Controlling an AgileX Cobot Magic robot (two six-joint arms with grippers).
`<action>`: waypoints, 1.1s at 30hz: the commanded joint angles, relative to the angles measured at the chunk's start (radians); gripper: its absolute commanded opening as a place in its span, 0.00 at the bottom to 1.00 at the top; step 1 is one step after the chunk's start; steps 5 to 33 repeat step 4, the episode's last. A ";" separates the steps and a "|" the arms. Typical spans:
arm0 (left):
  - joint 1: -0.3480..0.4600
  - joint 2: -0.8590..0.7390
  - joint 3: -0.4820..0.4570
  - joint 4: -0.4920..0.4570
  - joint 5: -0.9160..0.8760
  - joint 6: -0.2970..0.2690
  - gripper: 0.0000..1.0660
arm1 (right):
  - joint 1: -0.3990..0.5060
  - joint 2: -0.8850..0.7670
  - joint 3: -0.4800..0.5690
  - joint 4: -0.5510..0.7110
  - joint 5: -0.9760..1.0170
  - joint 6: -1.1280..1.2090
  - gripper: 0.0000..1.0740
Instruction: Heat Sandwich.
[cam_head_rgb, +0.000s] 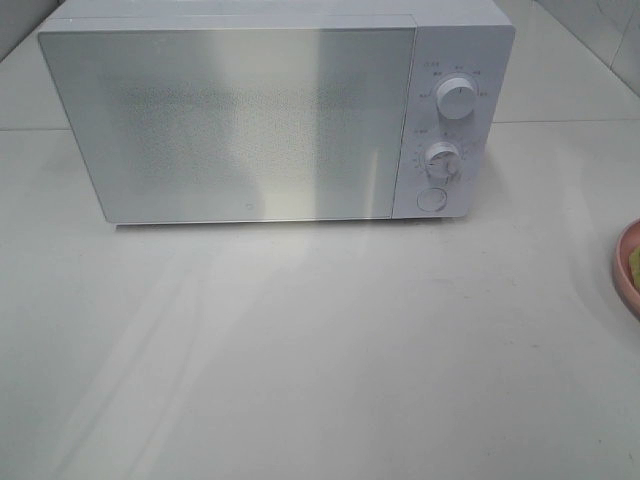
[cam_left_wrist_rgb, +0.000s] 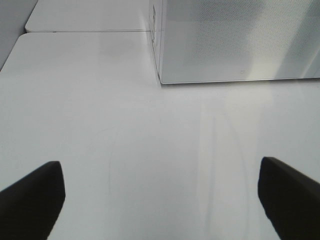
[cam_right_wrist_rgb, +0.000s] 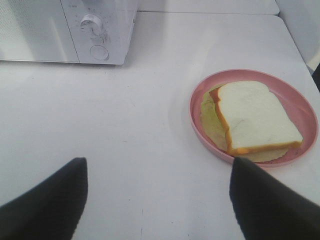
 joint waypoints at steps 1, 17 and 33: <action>0.002 -0.027 0.002 -0.004 -0.008 0.002 0.97 | -0.007 -0.027 0.003 -0.004 -0.003 -0.004 0.71; 0.002 -0.027 0.002 -0.004 -0.008 0.002 0.97 | -0.007 -0.027 0.003 -0.004 -0.003 -0.004 0.71; 0.002 -0.027 0.002 -0.004 -0.008 0.002 0.97 | -0.007 -0.027 0.003 -0.004 -0.003 -0.004 0.71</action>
